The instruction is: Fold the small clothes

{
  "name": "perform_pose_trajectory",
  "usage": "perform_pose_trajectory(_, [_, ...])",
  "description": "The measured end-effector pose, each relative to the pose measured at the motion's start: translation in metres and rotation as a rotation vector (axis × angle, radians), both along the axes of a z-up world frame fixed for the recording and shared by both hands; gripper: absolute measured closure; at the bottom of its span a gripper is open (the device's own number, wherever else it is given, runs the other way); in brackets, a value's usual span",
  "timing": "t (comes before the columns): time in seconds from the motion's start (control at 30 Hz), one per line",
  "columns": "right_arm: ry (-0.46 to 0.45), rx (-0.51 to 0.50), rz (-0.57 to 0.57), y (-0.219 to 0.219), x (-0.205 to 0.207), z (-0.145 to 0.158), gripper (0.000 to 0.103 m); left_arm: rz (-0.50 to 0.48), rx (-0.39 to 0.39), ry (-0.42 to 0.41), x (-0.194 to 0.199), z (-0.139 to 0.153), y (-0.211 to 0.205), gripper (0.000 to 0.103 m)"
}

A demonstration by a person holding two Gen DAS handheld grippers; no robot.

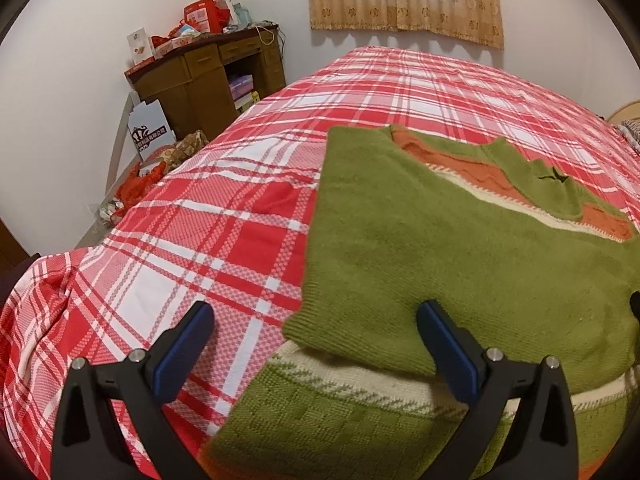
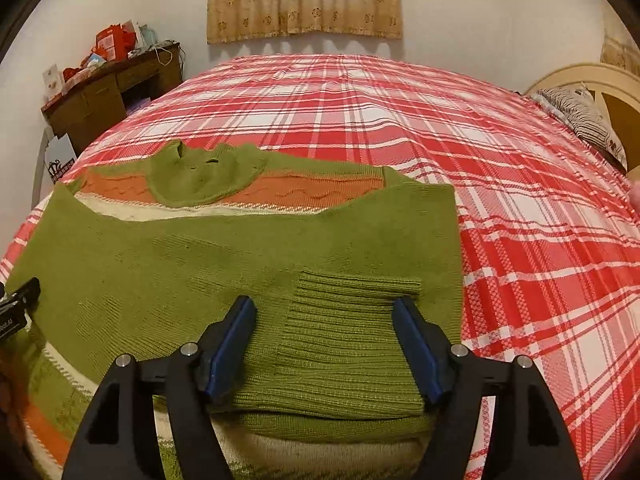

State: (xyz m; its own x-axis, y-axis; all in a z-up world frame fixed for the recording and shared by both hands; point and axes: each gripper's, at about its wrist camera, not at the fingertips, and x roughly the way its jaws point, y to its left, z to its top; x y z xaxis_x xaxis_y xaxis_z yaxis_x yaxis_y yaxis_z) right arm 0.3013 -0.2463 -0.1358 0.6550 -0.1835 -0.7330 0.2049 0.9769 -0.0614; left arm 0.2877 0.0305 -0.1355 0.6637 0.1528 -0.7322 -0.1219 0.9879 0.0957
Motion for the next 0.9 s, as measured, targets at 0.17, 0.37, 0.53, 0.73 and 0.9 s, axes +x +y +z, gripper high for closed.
perform_pose_trajectory(0.17, [0.011, -0.003, -0.012, 0.007, -0.022, 0.008, 0.03, -0.012, -0.052, 0.015, -0.002, -0.002, 0.006, 0.0])
perform_pose_trajectory(0.37, [-0.082, -0.037, 0.03, 0.017, -0.109, 0.035, 0.03, -0.114, -0.063, 0.024, -0.045, -0.003, 0.012, 0.0])
perform_pose_trajectory(0.53, [-0.134, -0.012, 0.014, -0.001, -0.189, 0.052, 0.03, -0.176, -0.103, 0.005, -0.106, -0.004, 0.032, 0.0])
perform_pose_trajectory(0.73, [-0.126, 0.055, -0.004, -0.018, -0.271, 0.055, 0.03, -0.186, -0.08, -0.036, -0.167, 0.009, 0.058, 0.0])
perform_pose_trajectory(0.9, [-0.078, 0.123, 0.025, -0.015, -0.31, 0.042, 0.03, -0.228, -0.084, -0.068, -0.191, 0.018, 0.059, 0.0])
